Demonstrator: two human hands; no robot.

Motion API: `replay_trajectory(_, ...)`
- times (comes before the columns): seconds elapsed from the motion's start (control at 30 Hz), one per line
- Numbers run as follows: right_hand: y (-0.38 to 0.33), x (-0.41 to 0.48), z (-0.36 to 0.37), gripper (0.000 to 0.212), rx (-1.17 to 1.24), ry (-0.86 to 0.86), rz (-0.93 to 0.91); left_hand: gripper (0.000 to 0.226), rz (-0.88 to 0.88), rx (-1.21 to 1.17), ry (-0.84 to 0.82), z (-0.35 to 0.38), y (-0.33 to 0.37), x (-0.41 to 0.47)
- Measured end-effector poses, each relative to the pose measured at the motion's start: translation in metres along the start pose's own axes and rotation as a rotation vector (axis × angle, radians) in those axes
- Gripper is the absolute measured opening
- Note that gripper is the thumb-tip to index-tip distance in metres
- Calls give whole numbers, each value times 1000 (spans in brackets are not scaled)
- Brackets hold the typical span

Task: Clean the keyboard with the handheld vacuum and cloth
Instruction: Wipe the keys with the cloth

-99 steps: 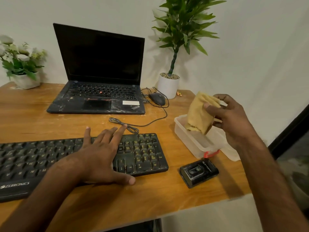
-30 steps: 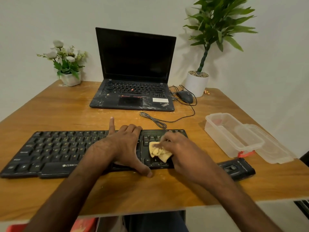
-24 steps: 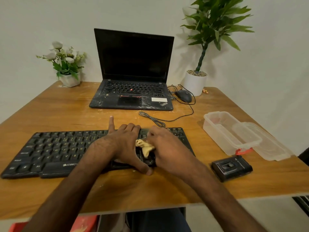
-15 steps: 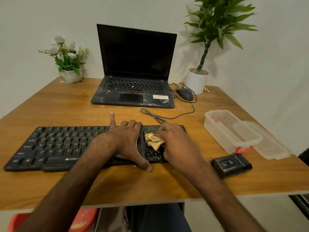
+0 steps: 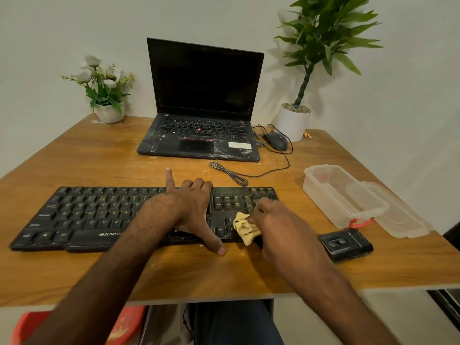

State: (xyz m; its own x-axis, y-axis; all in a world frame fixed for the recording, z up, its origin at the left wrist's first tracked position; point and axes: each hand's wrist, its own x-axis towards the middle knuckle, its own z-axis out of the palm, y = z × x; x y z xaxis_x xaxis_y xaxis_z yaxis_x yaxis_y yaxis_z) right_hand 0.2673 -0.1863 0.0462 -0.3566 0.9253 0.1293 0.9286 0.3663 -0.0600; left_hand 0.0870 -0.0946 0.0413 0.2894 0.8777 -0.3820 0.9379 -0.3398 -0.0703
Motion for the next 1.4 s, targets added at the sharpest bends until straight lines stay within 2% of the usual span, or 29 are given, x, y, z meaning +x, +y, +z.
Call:
replay_trajectory(0.2,-14,27,6,39,-42,122,55,151,-21,44,-10,-3,3,0)
replay_trajectory(0.33,-5,11,10,41,148,147,104,151,-13,45,-9,-2,1,1)
replay_trajectory(0.43,-24,-11,24,46,152,182,29,139,-12,62,22,-2,4,3)
replay_trajectory(0.53,-34,-14,36,40,123,208,-86,123,-9,66,60,-1,5,4)
replay_trajectory(0.6,-28,-14,33,40,54,194,-58,132,-7,72,43,-1,3,2)
replay_trajectory(0.7,-16,-22,16,42,-29,118,110,147,0,69,9,-2,1,-1)
replay_trajectory(0.83,-7,-14,9,42,26,184,197,150,7,69,30,-1,2,0)
replay_trajectory(0.97,-40,23,12,54,10,134,67,149,6,89,30,-1,5,-2)
replay_trajectory(1.07,-34,50,10,43,-99,151,-9,148,-3,62,17,-2,5,-5)
replay_trajectory(1.23,1,51,2,31,-34,202,157,149,-4,58,2,-2,6,-2)
replay_trajectory(1.33,-26,41,8,43,14,68,43,148,8,66,6,-1,6,-2)
replay_trajectory(1.4,-37,39,11,48,42,74,-31,146,21,64,17,0,5,-2)
